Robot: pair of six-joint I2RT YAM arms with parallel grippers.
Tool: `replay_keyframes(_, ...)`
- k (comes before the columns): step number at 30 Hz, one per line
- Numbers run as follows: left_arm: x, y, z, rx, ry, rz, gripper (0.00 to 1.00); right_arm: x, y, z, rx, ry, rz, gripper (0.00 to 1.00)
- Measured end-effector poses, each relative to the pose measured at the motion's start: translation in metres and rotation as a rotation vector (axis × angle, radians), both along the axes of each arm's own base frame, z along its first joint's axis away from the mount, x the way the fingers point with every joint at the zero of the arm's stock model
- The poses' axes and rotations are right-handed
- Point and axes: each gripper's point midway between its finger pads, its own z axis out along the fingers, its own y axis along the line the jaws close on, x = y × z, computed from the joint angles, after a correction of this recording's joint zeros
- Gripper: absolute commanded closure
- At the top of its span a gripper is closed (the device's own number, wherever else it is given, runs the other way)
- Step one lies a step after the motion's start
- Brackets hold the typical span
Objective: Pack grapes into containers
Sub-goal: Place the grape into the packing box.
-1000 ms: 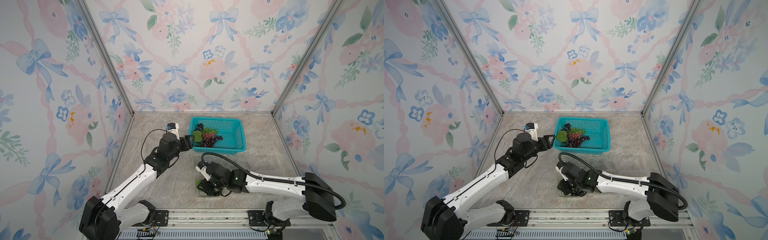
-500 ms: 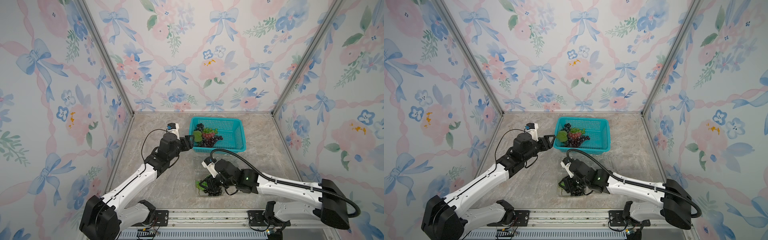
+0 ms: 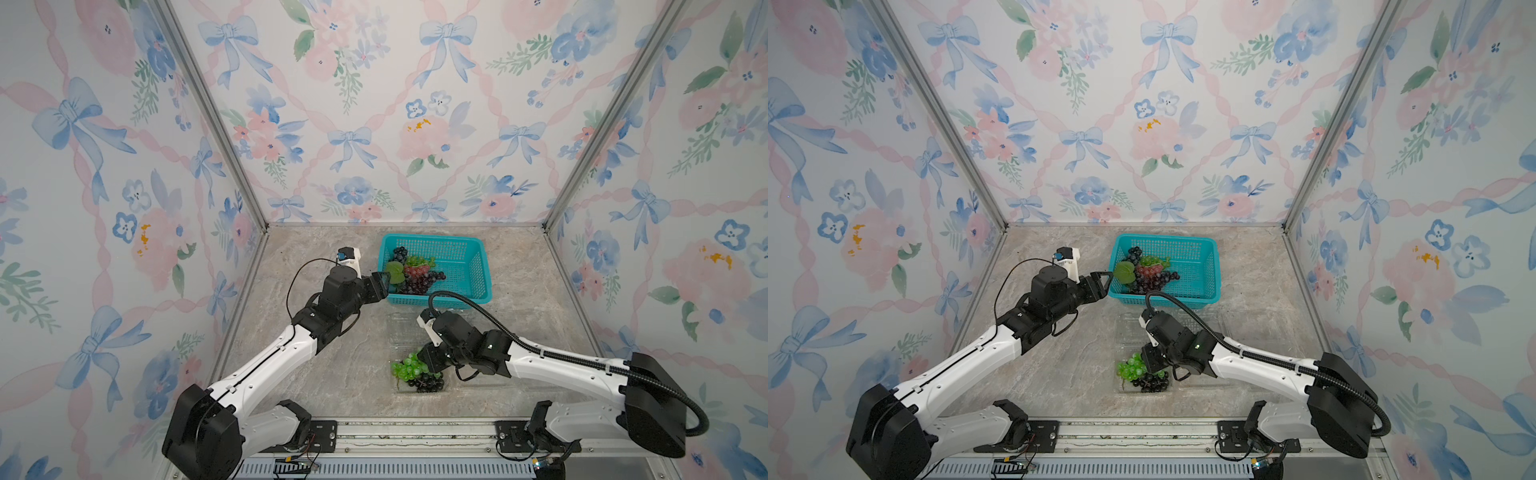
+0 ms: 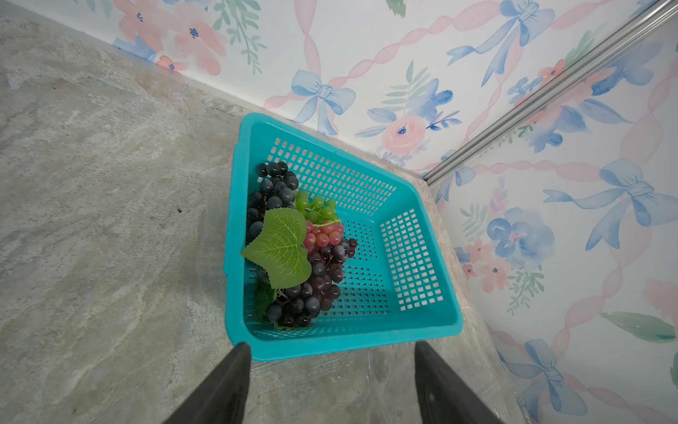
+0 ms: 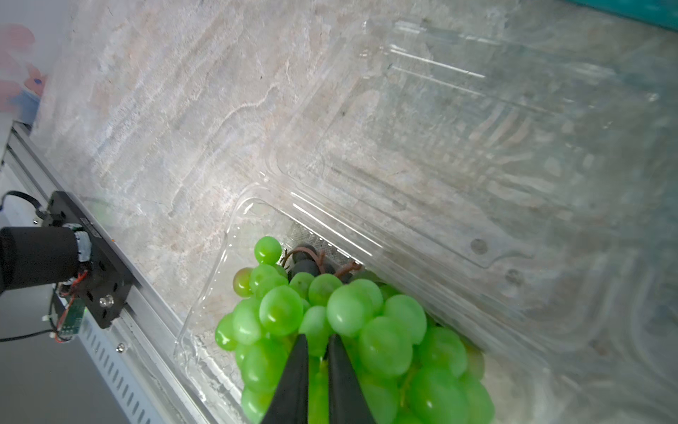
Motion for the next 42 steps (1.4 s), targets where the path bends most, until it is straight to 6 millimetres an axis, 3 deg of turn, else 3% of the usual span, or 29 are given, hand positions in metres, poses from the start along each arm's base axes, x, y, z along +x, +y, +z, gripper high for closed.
replay_keyframes(11,0.002,-0.003,-0.011,0.016,0.025,-0.005,0.29,-0.014,0.023,-0.019,0.017,0.045,-0.011,0.88)
replay_keyframes(26,-0.005,0.002,-0.038,0.057,0.068,-0.006,0.28,-0.009,0.048,-0.029,0.066,0.07,-0.005,0.87)
replay_keyframes(35,0.0,0.03,-0.032,0.052,0.045,0.064,0.28,-0.001,0.075,-0.031,0.112,0.079,0.013,0.87)
replay_keyframes(37,0.001,0.033,-0.029,0.051,0.035,0.072,0.28,0.0,0.082,-0.031,0.124,0.083,0.017,0.81)
replay_keyframes(38,0.001,0.034,-0.028,0.052,0.033,0.073,0.28,0.001,0.084,-0.031,0.129,0.086,0.017,0.74)
replay_keyframes(39,0.001,0.035,-0.028,0.053,0.03,0.074,0.28,0.001,0.087,-0.029,0.136,0.085,0.019,0.61)
replay_keyframes(40,0.001,0.036,-0.027,0.055,0.026,0.076,0.28,0.0,0.089,-0.028,0.141,0.085,0.026,0.56)
replay_keyframes(42,0.0,0.036,-0.027,0.062,0.024,0.073,0.28,-0.003,0.092,-0.024,0.144,0.078,0.038,0.53)
